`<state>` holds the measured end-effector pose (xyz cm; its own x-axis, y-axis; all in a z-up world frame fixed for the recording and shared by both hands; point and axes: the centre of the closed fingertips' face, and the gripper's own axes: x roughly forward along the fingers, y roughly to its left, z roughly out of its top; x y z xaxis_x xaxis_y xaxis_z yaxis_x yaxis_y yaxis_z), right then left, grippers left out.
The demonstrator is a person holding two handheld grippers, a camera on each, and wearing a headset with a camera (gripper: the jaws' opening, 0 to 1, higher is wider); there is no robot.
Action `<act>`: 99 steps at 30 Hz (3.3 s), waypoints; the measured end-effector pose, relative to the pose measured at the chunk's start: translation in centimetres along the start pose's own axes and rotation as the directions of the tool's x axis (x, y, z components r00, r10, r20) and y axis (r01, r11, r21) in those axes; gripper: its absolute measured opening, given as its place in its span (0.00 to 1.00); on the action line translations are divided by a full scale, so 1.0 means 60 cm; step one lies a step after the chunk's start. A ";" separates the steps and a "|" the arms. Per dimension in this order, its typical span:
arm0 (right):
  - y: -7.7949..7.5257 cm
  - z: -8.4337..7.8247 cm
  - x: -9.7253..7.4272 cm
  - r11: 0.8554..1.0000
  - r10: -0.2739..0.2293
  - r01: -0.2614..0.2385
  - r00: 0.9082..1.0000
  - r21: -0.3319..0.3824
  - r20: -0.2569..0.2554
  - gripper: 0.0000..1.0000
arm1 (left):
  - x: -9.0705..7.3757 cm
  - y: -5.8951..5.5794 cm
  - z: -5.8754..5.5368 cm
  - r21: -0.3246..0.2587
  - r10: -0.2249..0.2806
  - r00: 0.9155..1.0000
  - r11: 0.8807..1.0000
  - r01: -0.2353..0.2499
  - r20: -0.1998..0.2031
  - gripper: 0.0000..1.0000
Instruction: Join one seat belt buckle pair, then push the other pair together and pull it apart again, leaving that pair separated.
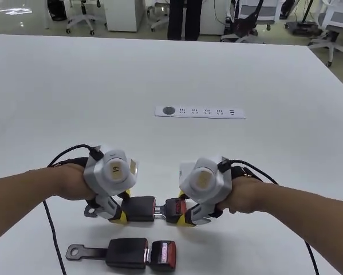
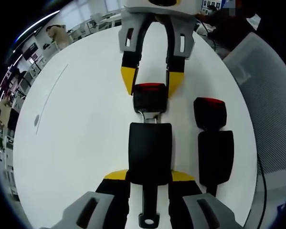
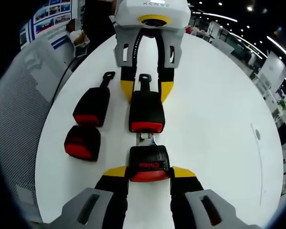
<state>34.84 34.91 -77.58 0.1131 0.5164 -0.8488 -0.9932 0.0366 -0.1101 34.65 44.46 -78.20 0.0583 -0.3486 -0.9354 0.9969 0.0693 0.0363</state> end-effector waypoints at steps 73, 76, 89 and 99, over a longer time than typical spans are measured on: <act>0.003 -0.122 -0.074 0.999 -0.035 0.035 0.994 0.001 -0.105 0.40 | -0.017 -0.012 -0.019 -0.038 0.036 0.999 0.999 -0.036 -0.003 0.43; 0.012 -0.125 -0.078 0.999 -0.039 0.040 0.994 0.009 -0.105 0.41 | -0.026 -0.016 -0.025 -0.065 0.042 0.999 0.997 -0.042 0.008 0.43; 0.024 -0.135 -0.105 0.995 -0.077 0.080 0.995 0.056 -0.066 0.48 | -0.044 -0.025 -0.060 -0.151 0.069 0.996 0.987 -0.060 0.052 0.45; 0.042 -0.139 -0.122 0.985 -0.115 0.118 0.993 0.125 -0.028 0.52 | -0.063 -0.038 -0.077 -0.226 0.121 0.987 0.970 -0.094 0.109 0.47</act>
<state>31.72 24.12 -75.96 0.2275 0.4847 -0.8445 -0.9684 0.2036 -0.1440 31.91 49.94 -76.36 0.1834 -0.4371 -0.8805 0.9495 0.3108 0.0435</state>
